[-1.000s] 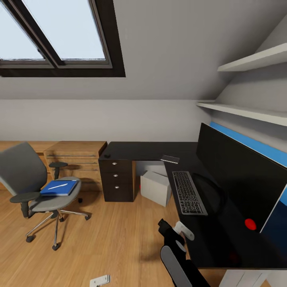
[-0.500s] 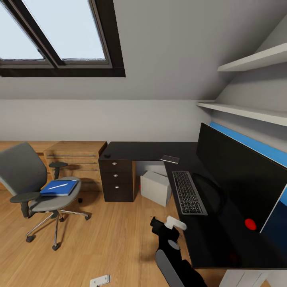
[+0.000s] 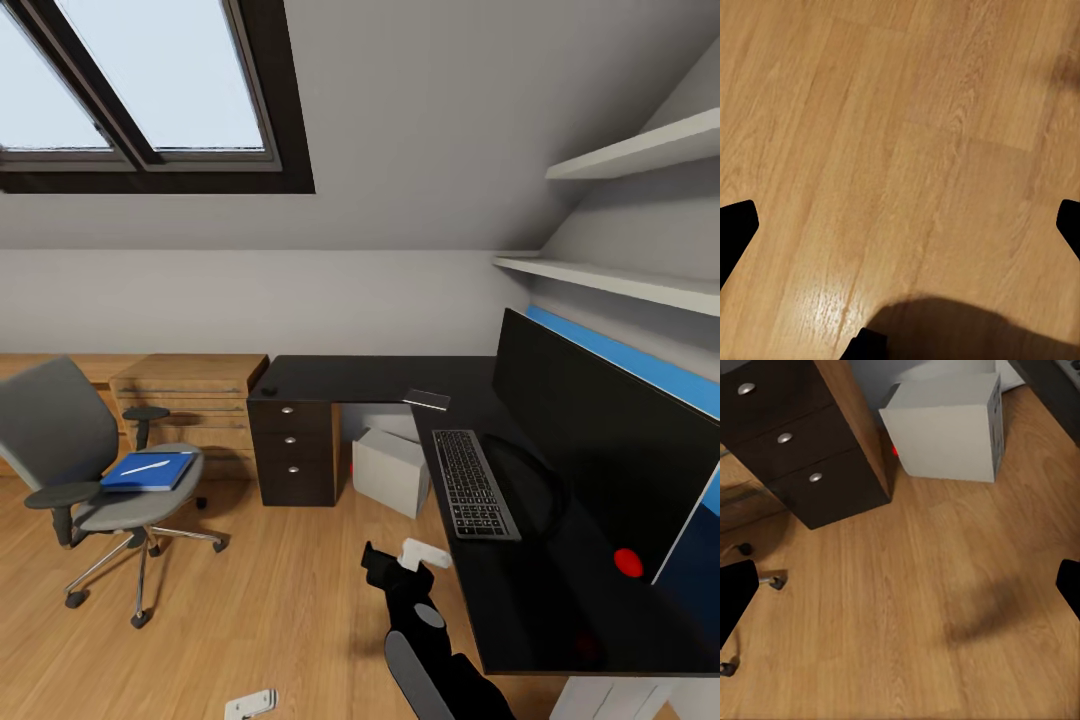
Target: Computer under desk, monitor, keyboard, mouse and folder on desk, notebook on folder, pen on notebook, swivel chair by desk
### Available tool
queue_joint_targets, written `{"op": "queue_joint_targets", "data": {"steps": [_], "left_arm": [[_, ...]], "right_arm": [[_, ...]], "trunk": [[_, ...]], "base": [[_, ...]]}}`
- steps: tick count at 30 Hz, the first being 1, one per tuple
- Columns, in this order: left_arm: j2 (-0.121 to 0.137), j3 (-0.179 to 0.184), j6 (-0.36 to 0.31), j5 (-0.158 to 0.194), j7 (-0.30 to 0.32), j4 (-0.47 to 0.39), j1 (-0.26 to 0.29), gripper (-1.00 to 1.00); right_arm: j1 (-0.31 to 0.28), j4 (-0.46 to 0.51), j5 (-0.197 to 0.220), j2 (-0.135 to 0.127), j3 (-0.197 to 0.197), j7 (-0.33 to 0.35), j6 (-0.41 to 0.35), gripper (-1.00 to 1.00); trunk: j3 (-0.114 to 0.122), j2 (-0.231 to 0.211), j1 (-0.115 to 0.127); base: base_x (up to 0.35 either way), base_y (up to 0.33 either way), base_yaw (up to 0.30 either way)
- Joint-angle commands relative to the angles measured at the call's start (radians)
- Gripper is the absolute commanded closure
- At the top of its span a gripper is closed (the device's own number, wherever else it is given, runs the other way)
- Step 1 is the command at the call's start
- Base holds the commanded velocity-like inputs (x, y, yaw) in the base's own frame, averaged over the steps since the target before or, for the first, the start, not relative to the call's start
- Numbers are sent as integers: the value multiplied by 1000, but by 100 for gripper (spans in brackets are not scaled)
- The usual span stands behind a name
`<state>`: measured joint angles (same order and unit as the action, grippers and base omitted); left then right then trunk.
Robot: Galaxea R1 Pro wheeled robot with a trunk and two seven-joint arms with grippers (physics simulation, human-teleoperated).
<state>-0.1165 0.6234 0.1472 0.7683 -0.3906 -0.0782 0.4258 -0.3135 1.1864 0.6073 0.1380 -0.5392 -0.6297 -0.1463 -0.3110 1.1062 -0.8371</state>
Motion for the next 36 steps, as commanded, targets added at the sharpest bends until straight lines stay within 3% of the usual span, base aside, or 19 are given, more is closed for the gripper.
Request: {"op": "queue_joint_targets", "data": {"steps": [1, 12, 24, 36], "left_arm": [[0, 9, 3, 9, -4, 0, 1, -100], [1, 7, 3, 9, -4, 0, 1, -100], [2, 7, 3, 9, -4, 0, 1, -100], [1, 9, 2, 9, -4, 0, 1, -100]], "right_arm": [[-1, 1, 3, 0, -2, -6, -5, -100], [-1, 3, 2, 1, -14, 0, -5, -100], [-1, 4, 1, 1, -82, 30, -4, -100], [-1, 3, -1, 1, -85, 39, -4, -100]], "trunk": [[-1, 1, 0], [-1, 1, 0], [-1, 1, 0], [-1, 1, 0]], "base": [[17, 7, 0], [174, 156, 0], [236, 230, 0], [235, 112, 0]]}}
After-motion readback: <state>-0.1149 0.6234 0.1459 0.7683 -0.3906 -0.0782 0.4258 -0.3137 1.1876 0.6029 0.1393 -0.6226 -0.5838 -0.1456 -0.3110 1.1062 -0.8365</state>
